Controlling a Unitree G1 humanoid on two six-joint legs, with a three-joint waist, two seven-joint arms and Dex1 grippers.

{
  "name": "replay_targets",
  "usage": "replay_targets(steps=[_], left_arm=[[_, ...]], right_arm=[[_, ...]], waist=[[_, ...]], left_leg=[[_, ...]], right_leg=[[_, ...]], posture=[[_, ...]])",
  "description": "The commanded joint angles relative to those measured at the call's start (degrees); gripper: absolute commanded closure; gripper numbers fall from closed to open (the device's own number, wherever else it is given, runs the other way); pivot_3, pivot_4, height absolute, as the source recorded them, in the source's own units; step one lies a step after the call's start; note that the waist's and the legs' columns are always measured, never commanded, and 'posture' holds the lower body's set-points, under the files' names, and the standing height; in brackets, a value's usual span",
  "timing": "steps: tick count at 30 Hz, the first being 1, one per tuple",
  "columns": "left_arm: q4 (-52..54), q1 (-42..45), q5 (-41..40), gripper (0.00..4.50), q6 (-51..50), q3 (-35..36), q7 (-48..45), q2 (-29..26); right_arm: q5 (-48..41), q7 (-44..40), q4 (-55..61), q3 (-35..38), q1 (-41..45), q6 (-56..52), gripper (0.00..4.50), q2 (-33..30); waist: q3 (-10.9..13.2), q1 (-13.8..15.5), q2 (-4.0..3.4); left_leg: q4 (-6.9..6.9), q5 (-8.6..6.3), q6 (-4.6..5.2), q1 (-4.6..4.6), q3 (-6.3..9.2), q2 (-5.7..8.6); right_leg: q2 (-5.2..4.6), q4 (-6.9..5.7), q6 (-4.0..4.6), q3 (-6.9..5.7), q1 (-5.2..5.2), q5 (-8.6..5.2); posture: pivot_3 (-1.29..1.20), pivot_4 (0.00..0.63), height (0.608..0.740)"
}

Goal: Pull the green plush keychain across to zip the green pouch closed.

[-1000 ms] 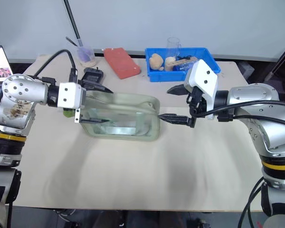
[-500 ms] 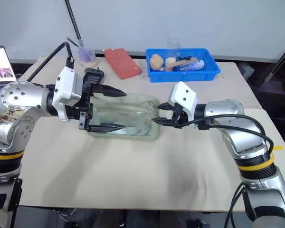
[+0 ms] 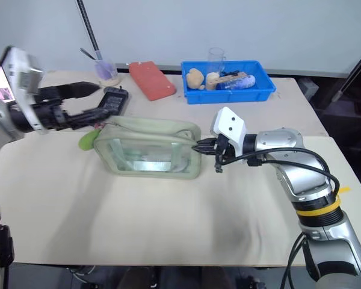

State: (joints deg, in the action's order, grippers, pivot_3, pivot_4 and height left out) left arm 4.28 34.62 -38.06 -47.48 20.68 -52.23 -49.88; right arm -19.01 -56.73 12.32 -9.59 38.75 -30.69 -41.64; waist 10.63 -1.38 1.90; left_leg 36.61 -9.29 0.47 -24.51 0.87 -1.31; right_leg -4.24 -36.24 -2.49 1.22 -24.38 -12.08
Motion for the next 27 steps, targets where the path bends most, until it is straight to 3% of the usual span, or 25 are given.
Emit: replay_targets(steps=[1,9,15,18,25,27], left_arm=[[0.9,-4.2,-3.4,0.0,-4.2,6.0,5.0,1.9],[7.9,-14.5,-12.0,0.0,-11.5,12.7,15.1,10.6],[9.3,-16.9,-12.1,0.0,-8.9,10.9,15.6,10.8],[8.3,-16.3,-12.1,0.9,-8.0,11.0,15.6,10.0],[7.4,-16.9,-13.3,4.32,-8.1,12.1,13.0,5.6],[7.1,-16.3,-13.3,4.44,-7.7,12.0,12.8,4.9]], right_arm=[[0.5,0.2,1.6,1.5,0.3,1.6,4.47,0.0],[1.0,0.1,0.5,1.8,1.1,2.1,4.47,0.5],[1.1,-0.3,0.1,1.8,1.7,2.1,4.47,0.5],[1.1,-0.4,0.0,1.8,1.8,2.1,4.5,0.5],[1.6,-0.4,0.1,1.9,1.6,1.8,4.5,0.3],[1.7,-0.4,0.1,2.0,1.6,1.8,4.5,0.3]], waist=[[0.0,0.3,0.0],[0.0,0.8,0.03],[0.0,0.7,0.03],[0.0,0.7,0.03],[0.0,0.7,0.03],[0.0,0.7,0.03]], left_leg=[[0.0,0.0,0.0,-0.01,0.0,-0.01],[0.04,0.01,-0.04,-0.02,0.01,0.02],[0.03,0.01,-0.04,-0.01,0.0,0.01],[0.03,0.01,-0.04,0.0,0.0,0.0],[0.03,0.01,-0.04,-0.02,-0.02,0.0],[0.03,0.01,-0.04,-0.02,-0.02,0.0]], right_leg=[[0.0,0.01,0.03,-0.01,0.0,0.02],[-0.11,0.07,0.26,-0.07,0.06,0.22],[-0.07,0.06,0.38,-0.08,0.04,0.27],[-0.07,0.08,0.4,-0.09,0.04,0.27],[-0.08,0.11,0.4,-0.09,0.03,0.27],[-0.09,0.12,0.42,-0.1,0.03,0.26]], posture=[[0.0,0.15,0.74],[0.0,0.15,0.74],[0.0,0.15,0.74],[0.0,0.15,0.74],[0.0,0.15,0.74],[0.0,0.15,0.74]])
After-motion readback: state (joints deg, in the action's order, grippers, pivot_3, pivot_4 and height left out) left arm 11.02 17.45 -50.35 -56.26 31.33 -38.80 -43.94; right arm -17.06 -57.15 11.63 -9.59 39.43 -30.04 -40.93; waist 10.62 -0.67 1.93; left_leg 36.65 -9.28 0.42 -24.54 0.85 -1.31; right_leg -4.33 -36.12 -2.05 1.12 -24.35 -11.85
